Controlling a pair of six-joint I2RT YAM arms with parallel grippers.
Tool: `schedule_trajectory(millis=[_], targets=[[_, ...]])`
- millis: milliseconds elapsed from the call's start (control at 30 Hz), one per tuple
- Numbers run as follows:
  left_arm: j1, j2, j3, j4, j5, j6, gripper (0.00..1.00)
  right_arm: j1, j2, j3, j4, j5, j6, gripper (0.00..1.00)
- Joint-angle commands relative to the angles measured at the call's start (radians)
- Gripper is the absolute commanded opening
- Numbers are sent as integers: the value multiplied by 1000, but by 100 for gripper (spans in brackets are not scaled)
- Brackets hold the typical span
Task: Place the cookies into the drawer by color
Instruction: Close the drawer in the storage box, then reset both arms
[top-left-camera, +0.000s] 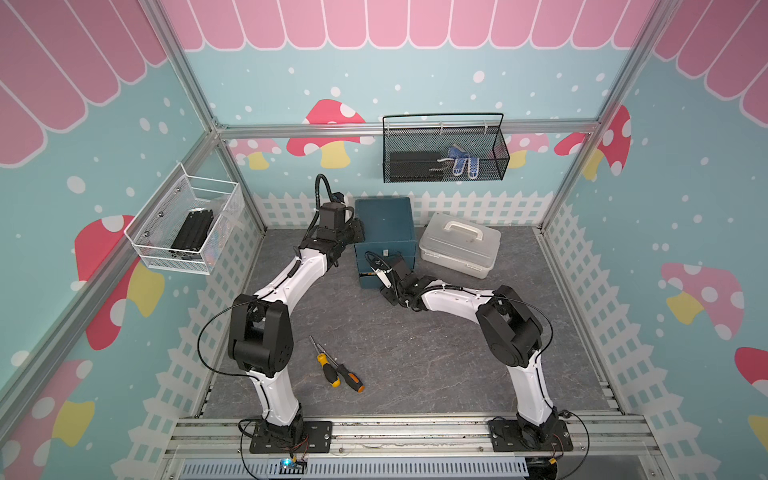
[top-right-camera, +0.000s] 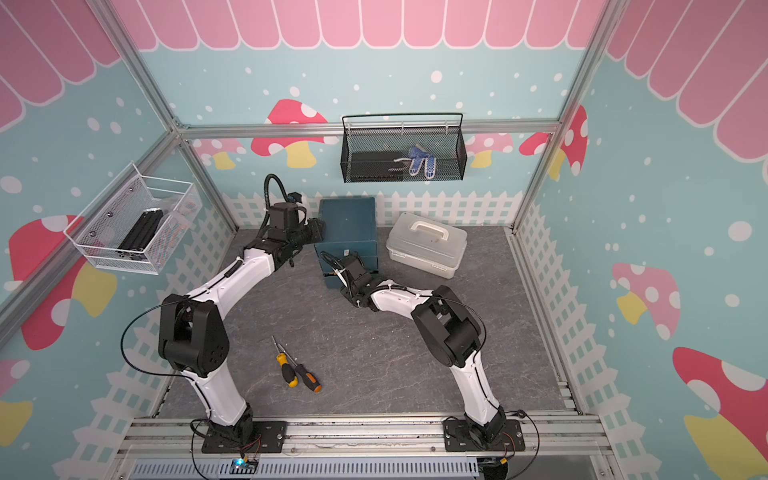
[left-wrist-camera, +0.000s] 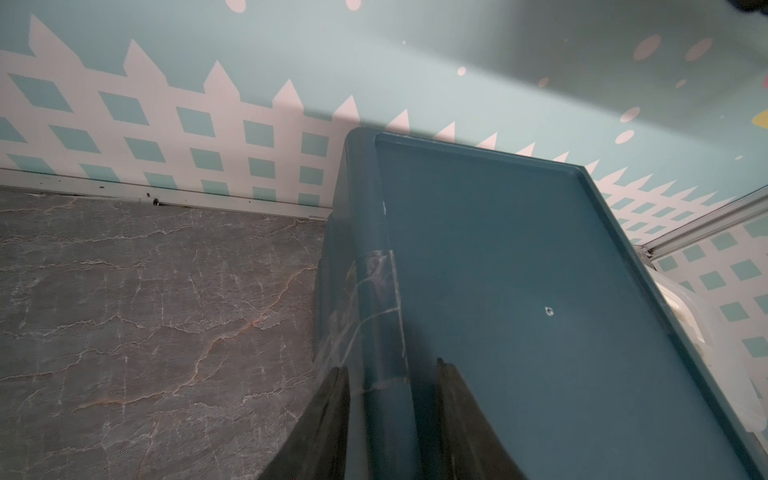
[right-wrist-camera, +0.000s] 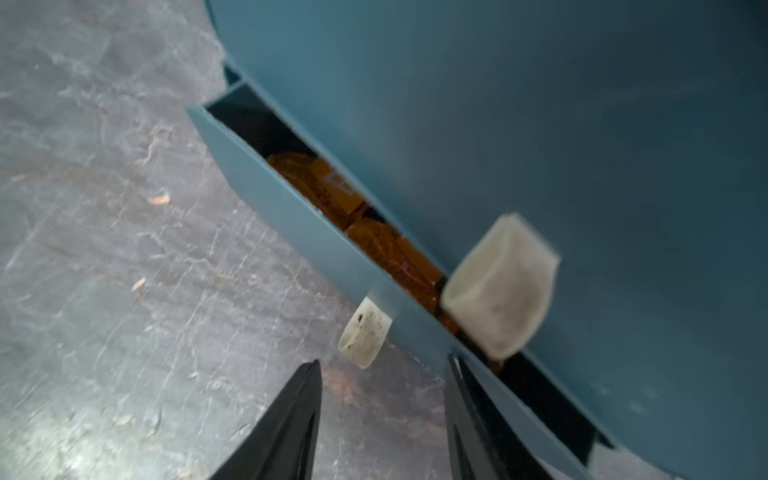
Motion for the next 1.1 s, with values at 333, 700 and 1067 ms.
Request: schedule_trajectory(millis=[333, 700, 1067], targets=[[-8, -24, -43, -127, -35, 41, 37, -4, 56, -55, 282, 155, -137, 50], [-9, -62, -43, -122, -64, 25, 51, 19, -71, -182, 410, 104, -104, 52], [-68, -491, -441, 224, -181, 77, 94, 28, -674, -646, 568, 127, 96, 80]])
